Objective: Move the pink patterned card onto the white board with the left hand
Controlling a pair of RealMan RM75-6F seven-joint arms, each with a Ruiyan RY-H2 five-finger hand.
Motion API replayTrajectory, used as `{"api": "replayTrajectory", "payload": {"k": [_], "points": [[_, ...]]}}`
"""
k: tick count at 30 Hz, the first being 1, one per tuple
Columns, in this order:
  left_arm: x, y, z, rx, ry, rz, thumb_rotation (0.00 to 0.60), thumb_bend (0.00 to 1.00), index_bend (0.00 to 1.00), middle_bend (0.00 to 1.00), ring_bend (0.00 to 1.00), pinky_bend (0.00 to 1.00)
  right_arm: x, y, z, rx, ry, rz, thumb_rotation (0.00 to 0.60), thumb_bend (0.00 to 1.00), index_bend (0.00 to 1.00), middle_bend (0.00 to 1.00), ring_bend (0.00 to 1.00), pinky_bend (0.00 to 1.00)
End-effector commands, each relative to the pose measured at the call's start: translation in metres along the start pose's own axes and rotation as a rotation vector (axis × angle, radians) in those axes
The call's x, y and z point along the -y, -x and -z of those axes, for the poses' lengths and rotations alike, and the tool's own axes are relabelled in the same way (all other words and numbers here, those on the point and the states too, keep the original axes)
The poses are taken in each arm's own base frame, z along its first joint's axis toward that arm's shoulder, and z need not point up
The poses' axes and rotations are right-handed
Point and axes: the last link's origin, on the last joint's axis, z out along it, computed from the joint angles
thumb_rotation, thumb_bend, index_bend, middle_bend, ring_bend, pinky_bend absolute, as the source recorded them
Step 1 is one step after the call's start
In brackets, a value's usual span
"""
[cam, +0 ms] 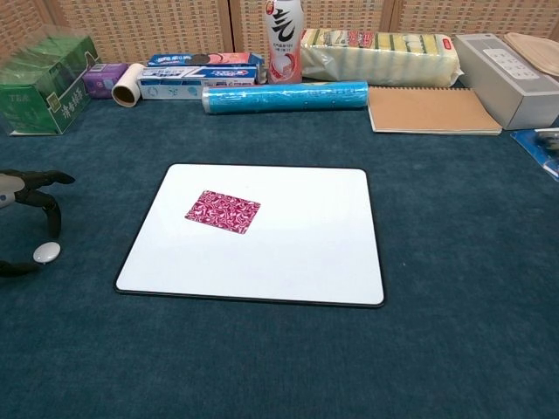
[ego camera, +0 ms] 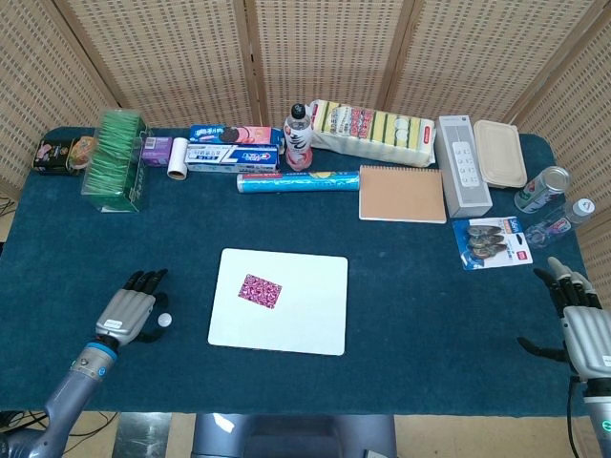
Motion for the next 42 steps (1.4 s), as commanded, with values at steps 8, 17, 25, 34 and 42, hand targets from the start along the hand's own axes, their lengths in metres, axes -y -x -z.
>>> {"api": "replayTrajectory", "payload": {"k": [8,17,25,34,42], "points": [[0.001,0.005,-0.001,-0.003,-0.006,0.008,0.6,0.26,0.48,0.0,0.0,0.02,0.0,0.0,0.0,0.002,-0.001,-0.003,0.6,0.0,0.1,0.0,0.0,0.0],[-0.002,0.006,-0.003,-0.008,-0.004,0.015,0.6,0.28,0.51,0.0,0.0,0.02,0.0,0.001,0.0,0.005,0.001,-0.002,0.6,0.0,0.1,0.0,0.0,0.0],[-0.007,-0.001,-0.003,-0.028,0.004,0.028,0.6,0.28,0.51,0.0,0.0,0.02,0.0,0.0,0.0,0.003,0.0,-0.003,0.6,0.0,0.1,0.0,0.0,0.0],[-0.016,-0.014,-0.007,-0.052,0.025,0.06,0.6,0.28,0.51,0.0,0.0,0.02,-0.001,0.0,0.0,0.005,0.001,-0.004,0.6,0.0,0.1,0.0,0.0,0.0],[-0.049,-0.046,-0.032,-0.059,0.07,0.087,0.6,0.28,0.51,0.0,0.0,0.02,0.001,0.002,0.0,0.011,-0.004,0.005,0.6,0.0,0.1,0.0,0.0,0.0]]}}
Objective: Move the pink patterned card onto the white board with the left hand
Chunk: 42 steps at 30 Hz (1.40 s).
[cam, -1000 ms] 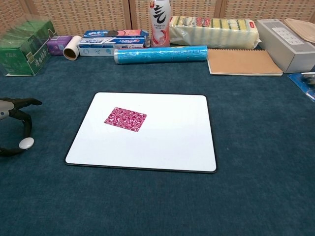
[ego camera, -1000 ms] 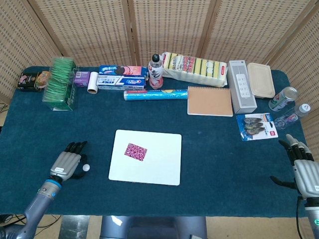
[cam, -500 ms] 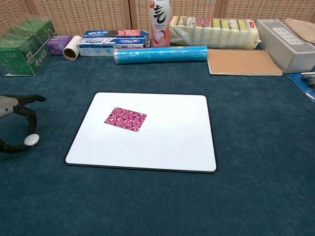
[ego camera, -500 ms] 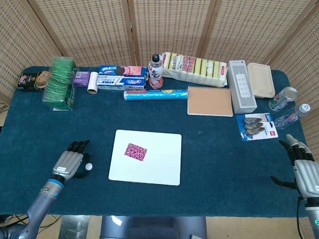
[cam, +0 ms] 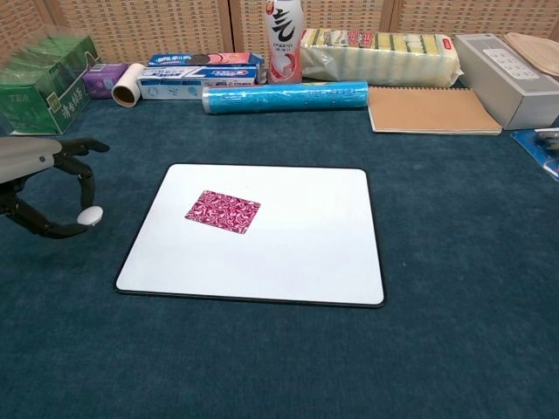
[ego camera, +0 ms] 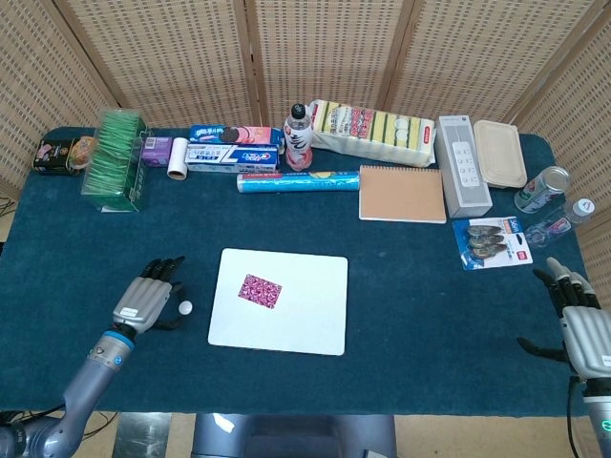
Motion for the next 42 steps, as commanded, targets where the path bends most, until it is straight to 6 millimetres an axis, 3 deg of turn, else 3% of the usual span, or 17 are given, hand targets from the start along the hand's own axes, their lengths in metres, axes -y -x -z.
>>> {"api": "replayTrajectory", "payload": {"k": [1,4,11,16,26,29,33,34,42], "points": [[-0.022,-0.013,-0.015,0.004,0.032,-0.007,0.6,0.28,0.51,0.0,0.0,0.02,0.001,0.001,0.0,0.003,-0.002,0.001,0.6,0.0,0.1,0.0,0.0,0.0],[-0.051,-0.02,-0.032,0.017,0.051,-0.011,0.6,0.28,0.51,0.0,0.0,0.02,0.0,0.002,-0.002,0.006,0.0,0.005,0.6,0.0,0.1,0.0,0.0,0.0],[-0.091,-0.019,-0.055,0.044,0.033,-0.034,0.6,0.27,0.51,0.0,0.0,0.02,-0.001,0.002,-0.002,0.01,0.002,0.0,0.6,0.0,0.1,0.0,0.0,0.0],[-0.104,-0.015,-0.066,0.043,0.011,-0.036,0.6,0.27,0.51,0.0,0.0,0.02,-0.002,0.002,-0.002,0.017,0.003,-0.002,0.6,0.0,0.1,0.0,0.0,0.0],[-0.109,-0.012,-0.08,0.059,-0.023,-0.027,0.6,0.27,0.5,0.0,0.0,0.02,-0.002,0.004,-0.002,0.026,0.001,0.0,0.6,0.0,0.1,0.0,0.0,0.0],[-0.111,-0.012,-0.082,0.067,-0.023,-0.019,0.6,0.26,0.41,0.0,0.0,0.02,-0.001,0.004,-0.002,0.03,-0.002,0.004,0.6,0.0,0.1,0.0,0.0,0.0],[-0.111,-0.015,-0.08,0.067,-0.01,-0.007,0.6,0.23,0.05,0.0,0.0,0.02,-0.001,0.004,-0.002,0.032,-0.001,0.006,0.6,0.0,0.1,0.0,0.0,0.0],[-0.111,-0.015,-0.079,0.064,-0.007,-0.005,0.6,0.22,0.02,0.0,0.0,0.02,-0.001,0.005,-0.002,0.032,0.0,0.006,0.6,0.0,0.1,0.0,0.0,0.0],[-0.094,-0.033,-0.062,0.008,0.007,0.016,0.6,0.19,0.0,0.0,0.0,0.02,-0.001,0.004,-0.003,0.029,0.001,0.006,0.6,0.0,0.1,0.0,0.0,0.0]]}}
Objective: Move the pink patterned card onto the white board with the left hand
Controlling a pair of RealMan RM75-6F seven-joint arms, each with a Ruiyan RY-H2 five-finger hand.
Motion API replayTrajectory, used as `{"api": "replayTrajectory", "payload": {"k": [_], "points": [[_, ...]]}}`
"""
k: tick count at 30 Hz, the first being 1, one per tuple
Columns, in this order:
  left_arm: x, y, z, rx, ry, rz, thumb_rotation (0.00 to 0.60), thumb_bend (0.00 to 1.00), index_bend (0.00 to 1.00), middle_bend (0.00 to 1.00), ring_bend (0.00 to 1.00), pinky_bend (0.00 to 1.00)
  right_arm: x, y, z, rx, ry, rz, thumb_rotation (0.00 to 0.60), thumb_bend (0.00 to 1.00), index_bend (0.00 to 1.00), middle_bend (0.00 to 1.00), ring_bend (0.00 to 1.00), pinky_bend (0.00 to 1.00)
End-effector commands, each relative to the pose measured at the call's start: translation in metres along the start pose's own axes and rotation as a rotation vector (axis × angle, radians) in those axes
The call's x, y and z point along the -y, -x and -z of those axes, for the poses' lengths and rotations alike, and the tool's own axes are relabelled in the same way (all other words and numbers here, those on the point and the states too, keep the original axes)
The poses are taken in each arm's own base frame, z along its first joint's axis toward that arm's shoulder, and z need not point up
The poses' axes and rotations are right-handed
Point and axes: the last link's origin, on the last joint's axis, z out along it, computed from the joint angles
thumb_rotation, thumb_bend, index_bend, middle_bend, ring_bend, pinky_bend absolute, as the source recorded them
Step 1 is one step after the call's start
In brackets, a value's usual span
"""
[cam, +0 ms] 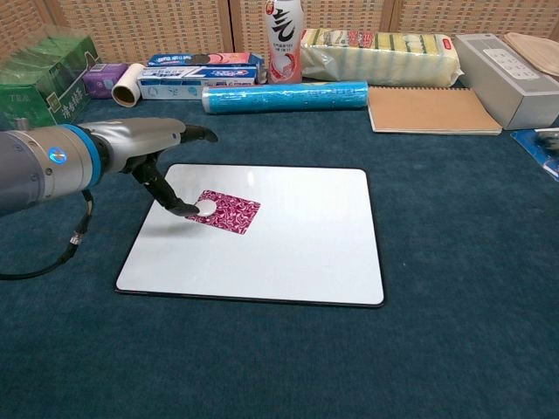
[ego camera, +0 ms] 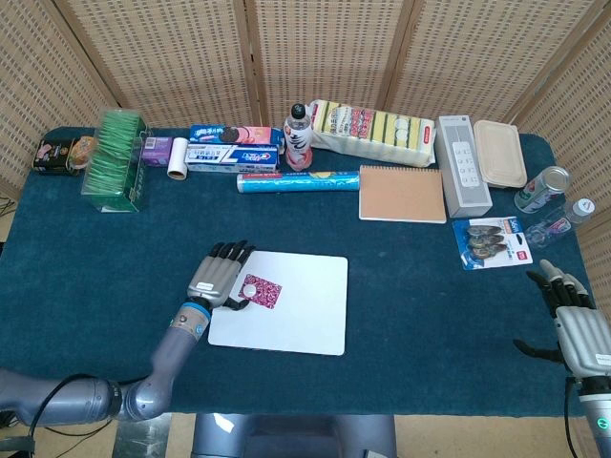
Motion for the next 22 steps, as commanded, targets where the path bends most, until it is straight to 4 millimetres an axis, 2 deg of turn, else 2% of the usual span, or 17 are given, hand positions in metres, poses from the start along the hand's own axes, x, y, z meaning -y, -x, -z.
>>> {"api": "replayTrajectory", "payload": {"k": [1,6,8,12,16,19,20,22], "points": [[0.015,-0.011,0.015,-0.048,0.006,-0.009,0.6,0.19,0.0,0.0,0.0,0.02,0.0,-0.001,0.0,-0.003,0.002,-0.001,0.6,0.0,0.1,0.0,0.0,0.0],[0.051,-0.022,0.043,-0.119,-0.021,-0.05,0.6,0.15,0.0,0.0,0.0,0.02,-0.001,-0.002,-0.001,-0.006,0.005,-0.004,0.6,0.0,0.1,0.0,0.0,0.0],[0.081,-0.027,0.065,-0.165,-0.064,-0.068,0.6,0.14,0.0,0.0,0.0,0.02,-0.002,-0.002,-0.002,-0.009,0.009,-0.003,0.6,0.0,0.1,0.0,0.0,0.0],[0.122,-0.03,0.096,-0.259,-0.096,-0.088,0.6,0.14,0.0,0.0,0.0,0.02,-0.002,-0.003,-0.001,-0.018,0.014,-0.005,0.6,0.0,0.1,0.0,0.0,0.0],[0.167,-0.021,0.132,-0.34,-0.175,-0.067,0.6,0.14,0.0,0.0,0.0,0.02,-0.002,-0.003,-0.002,-0.028,0.024,0.005,0.6,0.0,0.1,0.0,0.0,0.0],[0.182,-0.012,0.152,-0.359,-0.208,-0.022,0.6,0.14,0.0,0.0,0.0,0.02,-0.002,-0.003,-0.001,-0.038,0.026,0.013,0.6,0.0,0.1,0.0,0.0,0.0],[0.191,-0.004,0.167,-0.368,-0.256,-0.01,0.6,0.14,0.0,0.0,0.0,0.02,0.0,-0.003,-0.001,-0.044,0.023,0.018,0.6,0.0,0.1,0.0,0.0,0.0],[0.193,0.005,0.18,-0.386,-0.276,-0.022,0.6,0.14,0.0,0.0,0.0,0.02,0.001,-0.004,0.0,-0.05,0.02,0.018,0.6,0.0,0.1,0.0,0.0,0.0]]}}
